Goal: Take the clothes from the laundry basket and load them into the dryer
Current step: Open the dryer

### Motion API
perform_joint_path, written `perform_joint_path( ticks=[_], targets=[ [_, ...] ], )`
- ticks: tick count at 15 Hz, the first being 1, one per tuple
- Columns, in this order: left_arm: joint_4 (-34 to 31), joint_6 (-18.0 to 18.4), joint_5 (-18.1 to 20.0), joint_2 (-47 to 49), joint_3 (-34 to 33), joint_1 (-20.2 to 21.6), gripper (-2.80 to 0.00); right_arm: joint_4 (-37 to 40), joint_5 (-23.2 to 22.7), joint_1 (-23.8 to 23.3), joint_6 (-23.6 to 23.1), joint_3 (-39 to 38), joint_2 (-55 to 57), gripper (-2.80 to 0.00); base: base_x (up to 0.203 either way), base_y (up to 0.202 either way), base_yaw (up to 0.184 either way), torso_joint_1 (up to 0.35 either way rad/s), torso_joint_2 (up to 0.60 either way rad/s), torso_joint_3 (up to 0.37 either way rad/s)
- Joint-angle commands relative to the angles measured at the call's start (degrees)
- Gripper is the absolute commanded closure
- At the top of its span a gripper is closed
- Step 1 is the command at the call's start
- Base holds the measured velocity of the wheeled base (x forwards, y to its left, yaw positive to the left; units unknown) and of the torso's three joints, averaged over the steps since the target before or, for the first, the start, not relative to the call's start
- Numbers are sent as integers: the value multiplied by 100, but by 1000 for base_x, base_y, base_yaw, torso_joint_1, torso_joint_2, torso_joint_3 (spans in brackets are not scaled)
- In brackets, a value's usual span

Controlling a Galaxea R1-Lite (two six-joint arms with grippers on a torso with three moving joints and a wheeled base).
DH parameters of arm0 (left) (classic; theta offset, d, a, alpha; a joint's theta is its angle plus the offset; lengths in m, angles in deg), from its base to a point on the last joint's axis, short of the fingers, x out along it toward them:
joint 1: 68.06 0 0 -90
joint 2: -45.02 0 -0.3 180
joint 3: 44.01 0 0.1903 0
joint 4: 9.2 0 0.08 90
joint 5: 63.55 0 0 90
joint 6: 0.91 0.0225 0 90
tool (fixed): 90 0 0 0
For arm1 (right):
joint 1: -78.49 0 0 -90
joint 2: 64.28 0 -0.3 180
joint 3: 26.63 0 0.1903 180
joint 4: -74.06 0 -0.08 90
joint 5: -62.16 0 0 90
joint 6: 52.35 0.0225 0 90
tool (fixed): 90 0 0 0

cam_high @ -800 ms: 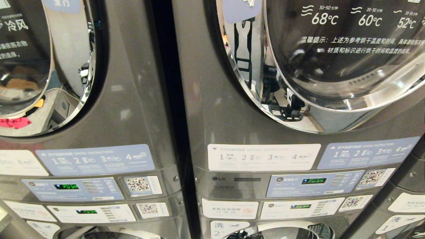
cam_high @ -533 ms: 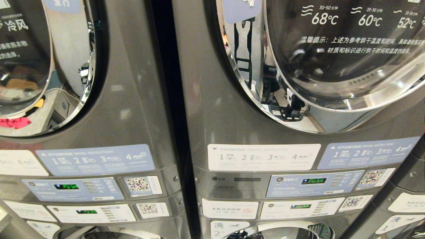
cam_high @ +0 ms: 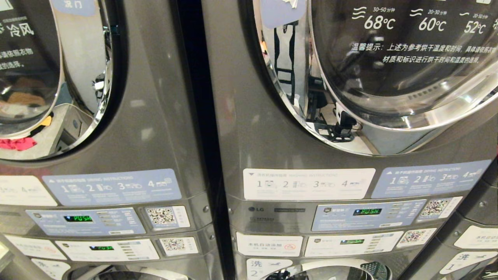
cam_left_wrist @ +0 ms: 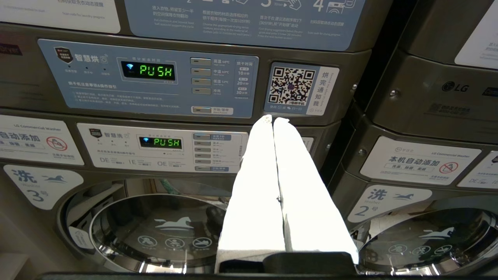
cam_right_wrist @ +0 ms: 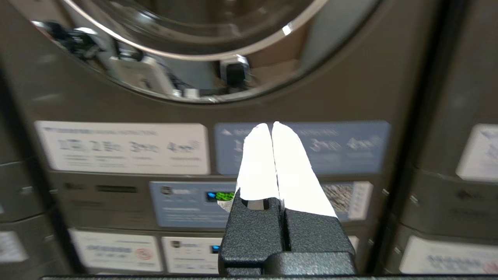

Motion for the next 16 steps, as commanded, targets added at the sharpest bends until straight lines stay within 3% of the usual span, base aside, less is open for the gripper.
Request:
perform_joint_path(
  ticks=[1, 2, 4, 7, 8, 10, 16],
  targets=[
    [11, 3, -2, 6, -14, 0, 0, 78, -639, 8, 20, 659, 1350, -253, 0, 0, 0, 0, 0, 0],
    [9, 3, -2, -2, -16, 0, 0, 129, -1183, 10, 35, 990, 1900, -280, 0, 0, 0, 0, 0, 0],
    [2, 3, -2, -2, -9, 0, 0, 188, -2194, 19, 86, 1596, 2858, -280, 0, 0, 0, 0, 0, 0],
    [2, -6, -2, -2, -13, 0, 0, 227, -4459, 32, 349, 2588, 3710, -280, 0, 0, 0, 0, 0, 0],
    [2, 3, -2, -2, -9, 0, 0, 233, -4953, 48, 406, 2913, 3941, -280, 0, 0, 0, 0, 0, 0],
    [2, 2, -2, 5, -9, 0, 0, 237, -5177, 450, 585, 3289, 4204, -280, 0, 0, 0, 0, 0, 0],
    [2, -6, -2, -2, -9, 0, 0, 235, -5159, 1449, 1557, 4904, 5398, -280, 0, 0, 0, 0, 0, 0]
  ],
)
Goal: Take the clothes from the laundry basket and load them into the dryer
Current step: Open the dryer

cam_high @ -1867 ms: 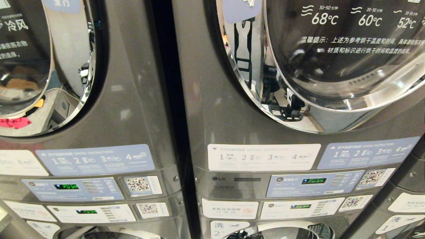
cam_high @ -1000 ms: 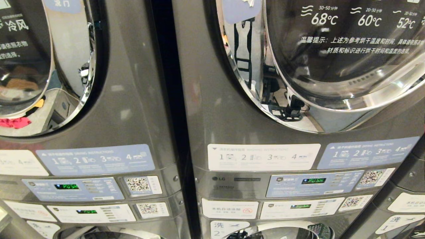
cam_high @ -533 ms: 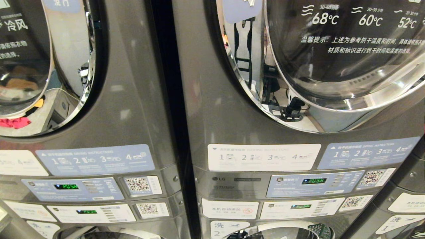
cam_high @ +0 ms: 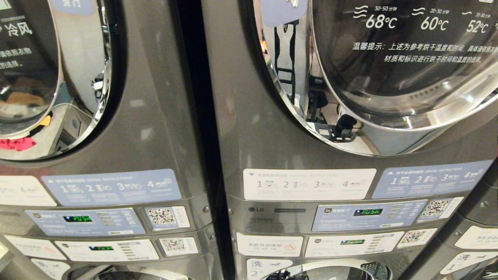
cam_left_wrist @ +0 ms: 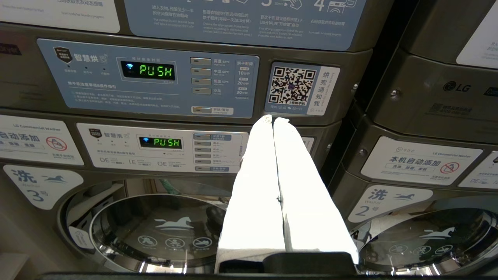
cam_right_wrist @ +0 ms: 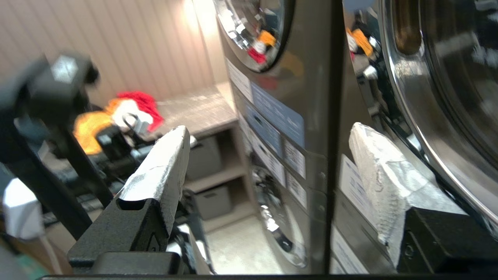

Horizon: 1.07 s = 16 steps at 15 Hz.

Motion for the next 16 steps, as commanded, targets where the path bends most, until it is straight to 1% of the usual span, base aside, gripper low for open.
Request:
perform_joint_path(
  ticks=[1, 2, 3, 4, 7, 8, 9, 11, 13, 16],
  targets=[
    [4, -6, -3, -2, -9, 0, 0, -4, 85, 237, 355, 634, 659, -280, 0, 0, 0, 0, 0, 0],
    [4, -6, -3, -2, -9, 0, 0, -3, 339, 358, 574, 931, 925, -280, 0, 0, 0, 0, 0, 0],
    [-4, -6, -3, -2, -9, 0, 0, -5, 735, 495, 675, 1147, 1170, -280, 0, 0, 0, 0, 0, 0],
    [-13, -6, -3, -2, -9, 0, 0, -5, 1253, 729, 723, 1335, 1387, -280, 0, 0, 0, 0, 0, 0],
    [-13, -6, -3, -2, -9, 0, 0, -9, 2717, 1619, 709, 1710, 1912, -280, 0, 0, 0, 0, 0, 0],
    [-13, -6, -3, -2, -9, 0, 0, -10, 3068, 1837, 686, 1873, 2119, -280, 0, 0, 0, 0, 0, 0],
    [-13, -6, -3, -2, -9, 0, 0, -11, 3228, 2006, 659, 2038, 2270, -280, 0, 0, 0, 0, 0, 0],
    [-13, -6, -3, -2, -9, 0, 0, -11, 3329, 2217, 546, 2242, 2403, -280, 0, 0, 0, 0, 0, 0],
    [-13, -6, -3, -2, -9, 0, 0, -11, 3649, 2281, 349, 2401, 2479, -280, 0, 0, 0, 0, 0, 0],
    [-13, -6, -3, -2, -9, 0, 0, -11, 3742, 2401, 139, 2621, 2567, -280, 0, 0, 0, 0, 0, 0]
  ],
)
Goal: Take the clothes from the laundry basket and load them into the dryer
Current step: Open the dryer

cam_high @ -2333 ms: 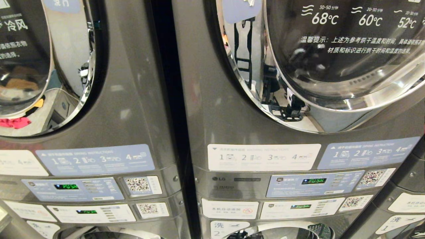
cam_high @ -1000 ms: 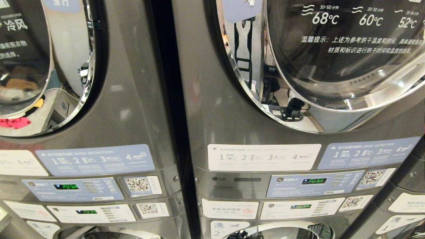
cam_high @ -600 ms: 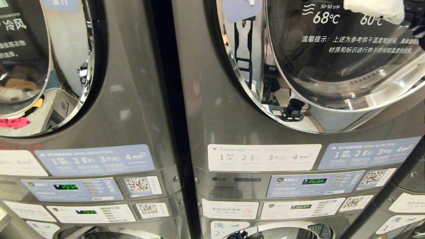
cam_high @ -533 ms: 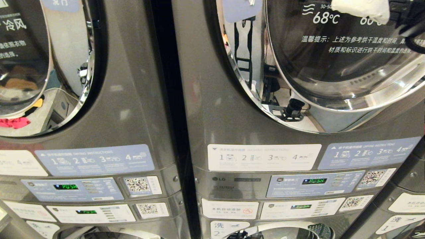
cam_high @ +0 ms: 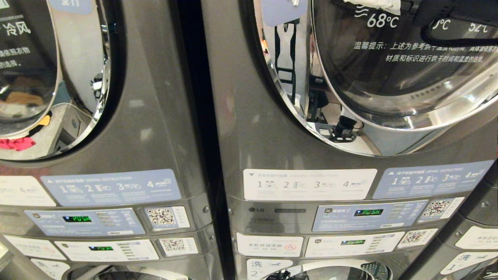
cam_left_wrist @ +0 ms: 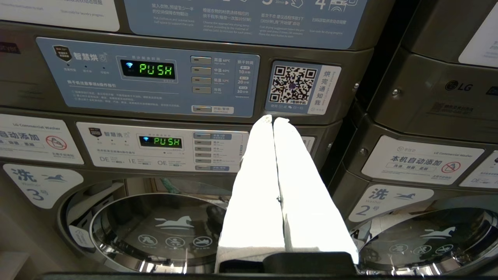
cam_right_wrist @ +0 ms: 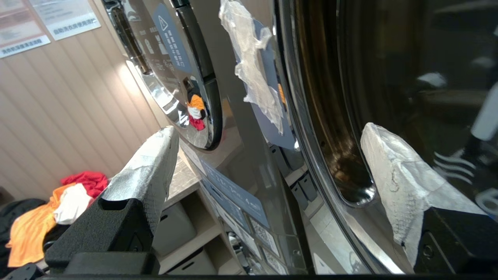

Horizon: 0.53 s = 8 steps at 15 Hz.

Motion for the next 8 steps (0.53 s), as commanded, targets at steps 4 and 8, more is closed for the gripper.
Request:
perform_joint_path(
  ticks=[4, 8],
  targets=[
    [10, -13, -3, -2, -9, 0, 0, -4, 220, 273, -327, 125, 203, -280, 0, 0, 0, 0, 0, 0],
    [10, -13, -3, -2, -9, 0, 0, -13, 627, 404, -736, 138, 359, -280, 0, 0, 0, 0, 0, 0]
  ],
)
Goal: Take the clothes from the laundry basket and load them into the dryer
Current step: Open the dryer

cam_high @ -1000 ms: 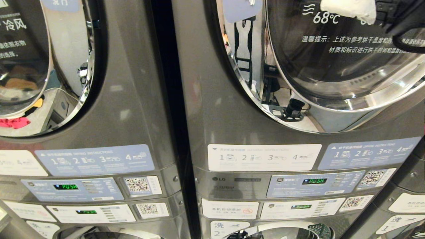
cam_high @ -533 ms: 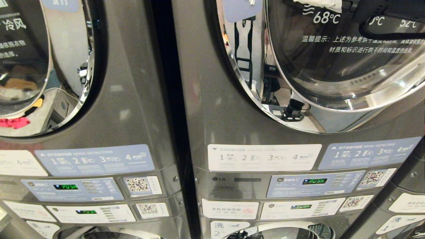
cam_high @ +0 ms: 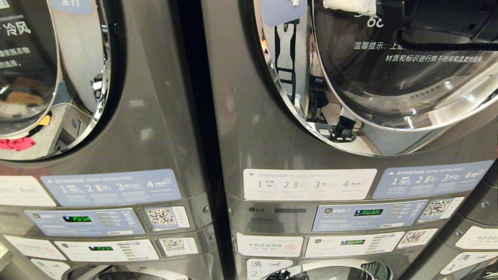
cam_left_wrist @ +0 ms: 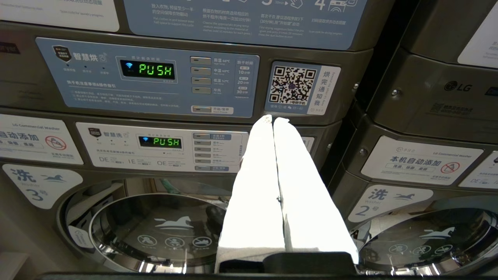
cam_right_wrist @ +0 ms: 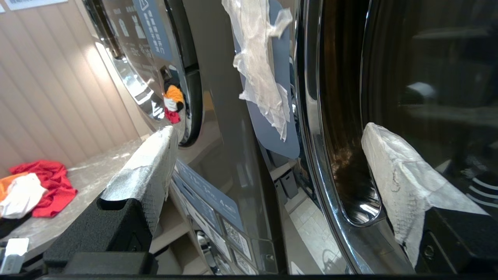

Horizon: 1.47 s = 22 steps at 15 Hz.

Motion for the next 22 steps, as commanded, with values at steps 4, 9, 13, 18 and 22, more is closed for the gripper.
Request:
perform_joint_path(
  ticks=[4, 9, 13, 18, 22],
  targets=[
    [4, -6, -3, -2, -9, 0, 0, -40, -5, 21, -20, 43, 55, -280, 0, 0, 0, 0, 0, 0],
    [4, -6, -3, -2, -9, 0, 0, -202, -1, 113, 17, 216, 296, -280, 0, 0, 0, 0, 0, 0],
    [4, -6, -3, -2, -9, 0, 0, -202, -5, 223, -3, 398, 498, -280, 0, 0, 0, 0, 0, 0],
    [-5, -6, -3, -2, -9, 0, 0, -193, -14, 394, 49, 442, 524, -280, 0, 0, 0, 0, 0, 0],
    [-13, -6, -3, -2, -9, 0, 0, -185, -5, 495, 55, 363, 380, -280, 0, 0, 0, 0, 0, 0]
  ],
)
